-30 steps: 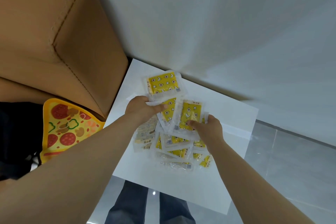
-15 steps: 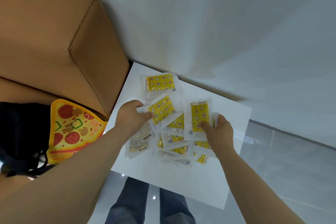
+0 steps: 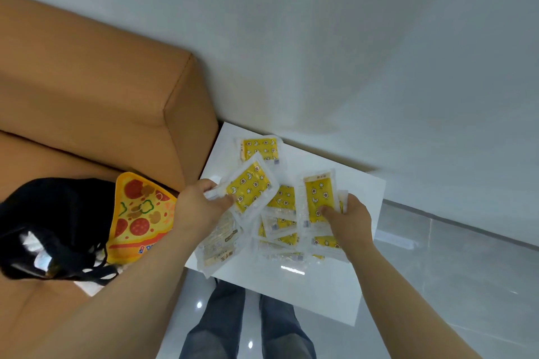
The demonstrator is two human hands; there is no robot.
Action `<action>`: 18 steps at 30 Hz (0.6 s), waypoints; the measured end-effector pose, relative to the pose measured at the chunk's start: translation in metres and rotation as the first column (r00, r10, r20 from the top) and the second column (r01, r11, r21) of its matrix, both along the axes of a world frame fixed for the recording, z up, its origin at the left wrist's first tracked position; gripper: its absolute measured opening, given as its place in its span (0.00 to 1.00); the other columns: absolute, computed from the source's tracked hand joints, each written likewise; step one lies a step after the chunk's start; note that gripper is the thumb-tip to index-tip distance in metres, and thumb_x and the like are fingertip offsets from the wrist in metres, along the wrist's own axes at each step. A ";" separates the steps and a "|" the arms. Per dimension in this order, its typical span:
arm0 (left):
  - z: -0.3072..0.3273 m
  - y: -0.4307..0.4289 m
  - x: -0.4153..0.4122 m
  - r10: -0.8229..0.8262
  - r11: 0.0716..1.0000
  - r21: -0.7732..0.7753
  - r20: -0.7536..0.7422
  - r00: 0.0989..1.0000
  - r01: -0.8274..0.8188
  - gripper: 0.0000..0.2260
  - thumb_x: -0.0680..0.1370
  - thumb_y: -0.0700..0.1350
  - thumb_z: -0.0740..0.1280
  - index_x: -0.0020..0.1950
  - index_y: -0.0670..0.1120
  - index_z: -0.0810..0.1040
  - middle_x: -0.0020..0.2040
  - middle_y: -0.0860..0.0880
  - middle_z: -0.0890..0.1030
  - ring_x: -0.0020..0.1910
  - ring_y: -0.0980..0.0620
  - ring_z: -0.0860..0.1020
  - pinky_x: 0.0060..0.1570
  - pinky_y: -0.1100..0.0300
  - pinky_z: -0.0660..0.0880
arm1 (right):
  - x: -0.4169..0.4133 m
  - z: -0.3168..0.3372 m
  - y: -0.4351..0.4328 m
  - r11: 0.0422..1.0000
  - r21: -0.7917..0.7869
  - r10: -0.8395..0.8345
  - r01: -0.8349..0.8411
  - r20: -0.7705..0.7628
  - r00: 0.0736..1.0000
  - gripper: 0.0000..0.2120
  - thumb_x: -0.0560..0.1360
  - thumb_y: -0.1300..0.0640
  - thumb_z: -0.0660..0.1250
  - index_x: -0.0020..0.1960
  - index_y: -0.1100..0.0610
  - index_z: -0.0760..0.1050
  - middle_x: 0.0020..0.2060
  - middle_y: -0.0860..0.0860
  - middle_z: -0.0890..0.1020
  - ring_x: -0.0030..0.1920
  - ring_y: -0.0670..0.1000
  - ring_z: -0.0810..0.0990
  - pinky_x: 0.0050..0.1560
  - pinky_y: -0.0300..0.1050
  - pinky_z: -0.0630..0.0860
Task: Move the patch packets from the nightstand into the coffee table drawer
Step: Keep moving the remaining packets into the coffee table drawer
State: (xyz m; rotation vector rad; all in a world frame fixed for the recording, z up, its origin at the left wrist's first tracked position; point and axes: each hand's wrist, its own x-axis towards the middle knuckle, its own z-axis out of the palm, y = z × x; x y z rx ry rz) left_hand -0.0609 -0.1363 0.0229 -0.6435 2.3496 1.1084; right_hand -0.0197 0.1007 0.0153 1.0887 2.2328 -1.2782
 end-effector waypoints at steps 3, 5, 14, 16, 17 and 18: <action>0.006 -0.006 0.007 0.025 1.000 0.015 0.002 1.000 -0.025 0.12 0.71 0.46 0.74 0.34 0.49 0.73 0.29 0.51 0.73 0.27 0.53 0.70 0.26 0.61 0.64 | 0.005 0.002 -0.006 1.000 0.011 0.010 -0.010 0.019 1.000 0.07 0.73 0.61 0.69 0.49 0.58 0.73 0.43 0.54 0.80 0.43 0.55 0.79 0.39 0.43 0.72; 0.015 -0.009 0.011 0.044 0.999 0.024 -0.004 0.999 -0.044 0.12 0.71 0.46 0.74 0.33 0.49 0.72 0.28 0.51 0.72 0.26 0.53 0.69 0.23 0.64 0.64 | 0.008 0.011 -0.010 1.000 0.005 0.016 -0.016 0.011 1.000 0.06 0.73 0.61 0.68 0.49 0.58 0.73 0.42 0.52 0.79 0.42 0.54 0.78 0.37 0.41 0.71; 0.104 -0.019 0.038 0.201 0.978 0.082 -0.092 0.975 -0.194 0.08 0.71 0.48 0.74 0.40 0.45 0.78 0.34 0.51 0.78 0.32 0.52 0.75 0.29 0.61 0.68 | 0.017 0.101 -0.031 0.994 0.039 0.101 -0.097 -0.101 0.990 0.06 0.73 0.59 0.69 0.47 0.56 0.73 0.39 0.50 0.78 0.37 0.46 0.76 0.32 0.35 0.67; 0.131 -0.022 0.045 0.246 0.967 0.098 -0.143 0.959 -0.233 0.08 0.71 0.47 0.74 0.39 0.45 0.77 0.34 0.51 0.78 0.33 0.51 0.76 0.30 0.60 0.70 | 0.017 0.128 -0.035 0.991 0.043 0.130 -0.125 -0.154 0.979 0.06 0.72 0.59 0.70 0.45 0.58 0.73 0.37 0.50 0.77 0.36 0.47 0.75 0.31 0.36 0.65; 0.145 -0.024 0.048 0.264 0.963 0.105 -0.168 0.950 -0.249 0.09 0.71 0.47 0.74 0.39 0.45 0.77 0.34 0.50 0.78 0.34 0.49 0.76 0.32 0.59 0.71 | 0.016 0.141 -0.037 0.990 0.039 0.143 -0.138 -0.182 0.973 0.07 0.72 0.59 0.71 0.44 0.59 0.73 0.36 0.51 0.78 0.36 0.49 0.75 0.31 0.37 0.66; 0.158 -0.025 0.050 0.287 0.956 0.117 -0.190 0.939 -0.268 0.09 0.71 0.47 0.74 0.39 0.45 0.77 0.36 0.49 0.79 0.36 0.48 0.77 0.34 0.57 0.72 | 0.016 0.154 -0.038 0.988 0.035 0.155 -0.151 -0.208 0.966 0.07 0.71 0.59 0.71 0.43 0.60 0.73 0.37 0.53 0.78 0.36 0.51 0.76 0.32 0.38 0.67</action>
